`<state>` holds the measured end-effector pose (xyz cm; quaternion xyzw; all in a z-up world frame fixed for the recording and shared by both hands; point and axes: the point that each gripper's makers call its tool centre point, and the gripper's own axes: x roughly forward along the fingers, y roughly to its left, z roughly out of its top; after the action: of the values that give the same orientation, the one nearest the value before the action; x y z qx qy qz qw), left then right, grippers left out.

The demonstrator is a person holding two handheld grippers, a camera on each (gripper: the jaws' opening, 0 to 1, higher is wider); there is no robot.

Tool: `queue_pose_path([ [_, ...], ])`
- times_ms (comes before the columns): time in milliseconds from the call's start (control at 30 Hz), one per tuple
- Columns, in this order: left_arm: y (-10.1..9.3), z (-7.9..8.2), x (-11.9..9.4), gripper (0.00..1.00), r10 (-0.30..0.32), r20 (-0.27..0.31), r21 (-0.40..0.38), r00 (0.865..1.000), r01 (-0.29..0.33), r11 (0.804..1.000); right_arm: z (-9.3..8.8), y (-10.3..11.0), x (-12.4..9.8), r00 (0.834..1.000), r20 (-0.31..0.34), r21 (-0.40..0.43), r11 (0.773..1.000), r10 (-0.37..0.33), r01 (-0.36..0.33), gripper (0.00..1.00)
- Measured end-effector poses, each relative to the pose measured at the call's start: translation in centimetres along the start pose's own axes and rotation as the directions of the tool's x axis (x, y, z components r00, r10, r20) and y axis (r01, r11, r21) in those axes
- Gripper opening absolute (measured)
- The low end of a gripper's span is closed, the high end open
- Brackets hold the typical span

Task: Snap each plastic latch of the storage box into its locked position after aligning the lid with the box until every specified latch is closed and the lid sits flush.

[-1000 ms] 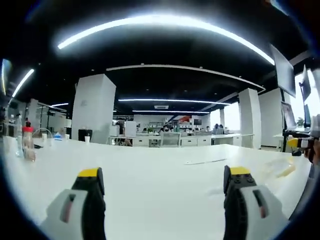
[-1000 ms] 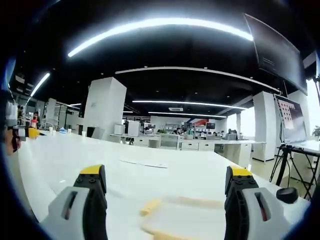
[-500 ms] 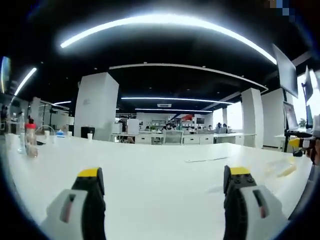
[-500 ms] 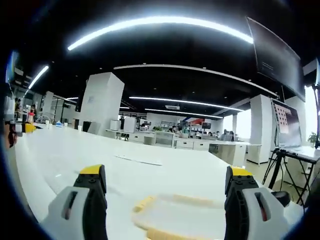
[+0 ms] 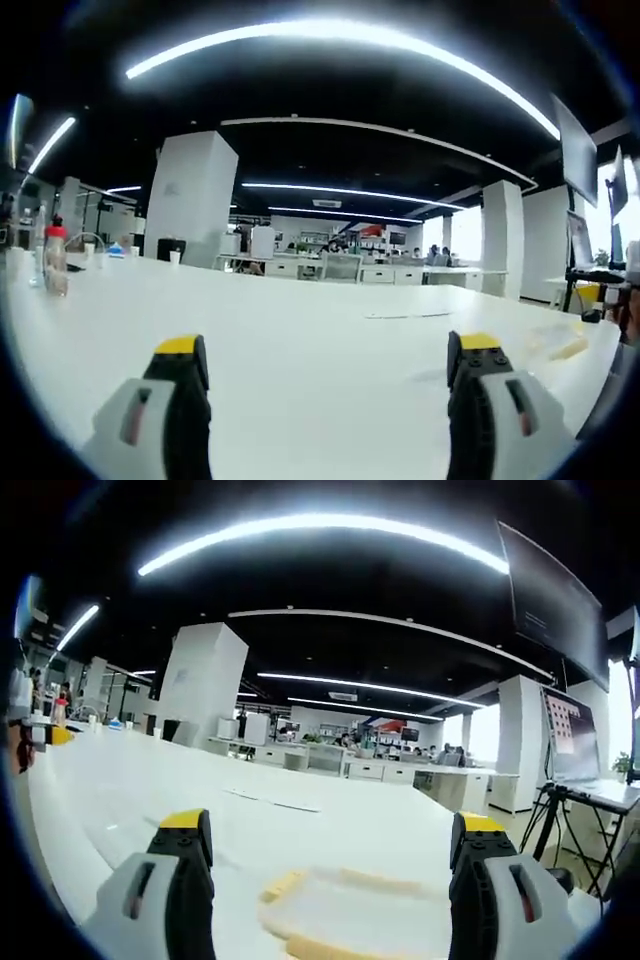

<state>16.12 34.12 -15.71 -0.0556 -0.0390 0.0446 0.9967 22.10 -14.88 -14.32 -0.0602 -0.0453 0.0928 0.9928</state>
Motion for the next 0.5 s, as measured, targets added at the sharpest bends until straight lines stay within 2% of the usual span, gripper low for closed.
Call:
queue_pose_path([
  [133,0.0,-0.4,0.1,1.0,0.001,-0.014,0.004,1.0,-0.001,1.0,-0.5,-0.1,0.0,1.0,-0.016,0.013,1.0,0.001,-0.001,1.0],
  [233,-0.1,-0.5,0.4,1.0,-0.004,-0.022,0.006,1.0,0.005,1.0,-0.9,-0.5,0.0,0.999,-0.03,-0.036,0.999,-0.016,0.015,1.0],
  [300,-0.1,-0.3,0.8,1.0,-0.003,-0.02,0.013,1.0,0.003,1.0,-1.1,-0.7,0.0,0.999,-0.041,-0.062,0.998,-0.026,0.023,1.0],
  [500,0.0,0.4,1.5,1.0,0.004,-0.004,0.042,1.0,-0.004,0.999,-1.1,-1.1,0.1,0.999,-0.038,-0.054,0.998,-0.03,0.028,1.0],
])
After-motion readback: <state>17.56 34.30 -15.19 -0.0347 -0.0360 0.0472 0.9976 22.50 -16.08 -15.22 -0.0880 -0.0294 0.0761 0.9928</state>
